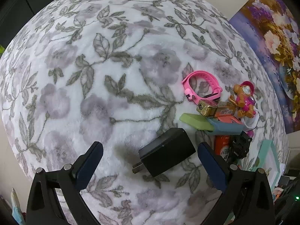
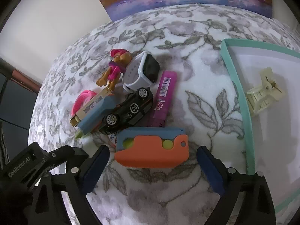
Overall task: Organize rigid objects
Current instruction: 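Grasp the orange-blue fidget toy with the right tool while the left tool grasps the black charger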
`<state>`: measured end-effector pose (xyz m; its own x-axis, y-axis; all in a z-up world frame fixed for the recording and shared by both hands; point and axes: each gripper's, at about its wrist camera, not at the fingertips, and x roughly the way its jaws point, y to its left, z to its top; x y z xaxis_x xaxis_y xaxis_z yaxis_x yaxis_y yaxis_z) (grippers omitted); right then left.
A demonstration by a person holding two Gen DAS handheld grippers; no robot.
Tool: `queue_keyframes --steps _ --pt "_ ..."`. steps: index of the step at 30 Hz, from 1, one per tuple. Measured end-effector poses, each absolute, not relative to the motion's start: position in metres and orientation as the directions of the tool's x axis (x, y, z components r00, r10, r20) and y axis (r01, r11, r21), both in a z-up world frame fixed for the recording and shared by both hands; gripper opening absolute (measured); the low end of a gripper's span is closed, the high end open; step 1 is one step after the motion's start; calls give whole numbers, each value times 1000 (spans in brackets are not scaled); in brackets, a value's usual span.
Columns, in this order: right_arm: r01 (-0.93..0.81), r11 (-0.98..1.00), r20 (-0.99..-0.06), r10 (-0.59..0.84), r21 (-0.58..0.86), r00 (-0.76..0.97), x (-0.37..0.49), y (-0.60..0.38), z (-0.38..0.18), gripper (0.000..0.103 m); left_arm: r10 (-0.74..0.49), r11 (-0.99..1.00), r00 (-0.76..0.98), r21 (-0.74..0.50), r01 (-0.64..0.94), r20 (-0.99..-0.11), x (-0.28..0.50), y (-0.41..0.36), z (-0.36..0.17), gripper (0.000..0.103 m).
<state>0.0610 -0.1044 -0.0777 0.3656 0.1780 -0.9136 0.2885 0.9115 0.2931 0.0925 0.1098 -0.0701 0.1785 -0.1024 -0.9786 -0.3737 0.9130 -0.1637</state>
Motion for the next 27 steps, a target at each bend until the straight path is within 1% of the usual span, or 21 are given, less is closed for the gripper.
queue_keyframes --steps 5,7,11,13,24,27 --pt "294 913 -914 165 284 371 64 -105 -79 88 -100 915 180 -161 -371 -979 95 106 -70 95" --pt "294 915 -914 157 277 373 64 -104 -78 84 -98 916 181 -160 -367 -979 96 103 -69 82" --pt "290 915 -911 160 281 379 63 -105 -77 75 -107 919 179 -166 -358 -978 96 103 -71 75" --pt "287 914 -909 165 287 383 61 -105 -76 73 -110 922 184 -169 -349 -977 96 102 -71 59" --pt "266 919 -903 170 290 394 59 -106 -76 73 -85 935 188 -144 -325 -979 98 100 -72 59" --pt "270 910 -897 192 315 398 57 -108 -73 73 -79 937 193 -139 -322 -978 97 98 -68 59"
